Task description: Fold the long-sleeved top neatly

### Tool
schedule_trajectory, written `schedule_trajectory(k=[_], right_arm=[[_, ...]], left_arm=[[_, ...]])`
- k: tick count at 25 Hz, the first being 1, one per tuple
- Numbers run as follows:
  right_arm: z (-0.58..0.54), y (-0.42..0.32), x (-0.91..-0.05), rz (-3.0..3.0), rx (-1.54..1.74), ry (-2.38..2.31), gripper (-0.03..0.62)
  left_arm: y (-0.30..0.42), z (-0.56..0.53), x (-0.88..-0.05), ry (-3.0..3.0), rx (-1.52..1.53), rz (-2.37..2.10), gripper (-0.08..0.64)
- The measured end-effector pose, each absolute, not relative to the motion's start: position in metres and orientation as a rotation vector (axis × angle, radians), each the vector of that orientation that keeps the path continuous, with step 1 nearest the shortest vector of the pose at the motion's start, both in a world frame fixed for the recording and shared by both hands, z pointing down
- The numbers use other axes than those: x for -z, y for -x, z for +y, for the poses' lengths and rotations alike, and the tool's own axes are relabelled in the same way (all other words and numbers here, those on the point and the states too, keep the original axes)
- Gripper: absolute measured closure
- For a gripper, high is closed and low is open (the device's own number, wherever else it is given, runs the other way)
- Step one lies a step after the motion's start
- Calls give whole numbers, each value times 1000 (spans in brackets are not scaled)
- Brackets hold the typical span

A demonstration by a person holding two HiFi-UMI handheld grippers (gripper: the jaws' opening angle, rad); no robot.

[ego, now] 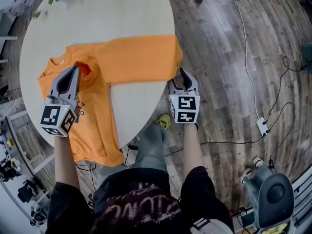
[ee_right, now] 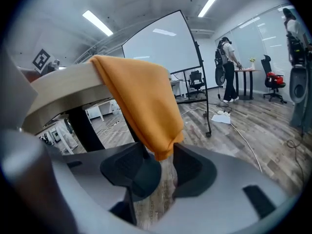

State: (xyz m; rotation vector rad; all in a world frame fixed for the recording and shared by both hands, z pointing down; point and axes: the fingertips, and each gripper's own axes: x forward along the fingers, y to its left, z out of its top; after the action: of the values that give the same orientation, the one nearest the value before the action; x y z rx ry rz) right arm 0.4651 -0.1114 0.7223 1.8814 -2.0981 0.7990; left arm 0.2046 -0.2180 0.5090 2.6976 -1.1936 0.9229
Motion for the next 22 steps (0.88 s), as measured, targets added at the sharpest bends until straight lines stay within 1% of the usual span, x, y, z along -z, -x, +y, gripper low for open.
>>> schedule_trajectory(k=[7, 11, 18, 22], right_arm=[[-134, -467, -732, -2089, -786, -1911, 402], [-134, -479, -728, -2057, -766, -1936, 442], [-117, -512, -708, -1941, -759, -2020, 488], [-106, -534, -686, -1868, -747, -2078, 503]], left_arm=[[-185, -223, -505, -2679, -947, -1252, 548], [-185, -221, -506, -2672, -933, -1260, 547], [-184, -218, -499, -2660, -895, -1249, 548], [-178, -216, -490, -2642, -855, -1260, 548]])
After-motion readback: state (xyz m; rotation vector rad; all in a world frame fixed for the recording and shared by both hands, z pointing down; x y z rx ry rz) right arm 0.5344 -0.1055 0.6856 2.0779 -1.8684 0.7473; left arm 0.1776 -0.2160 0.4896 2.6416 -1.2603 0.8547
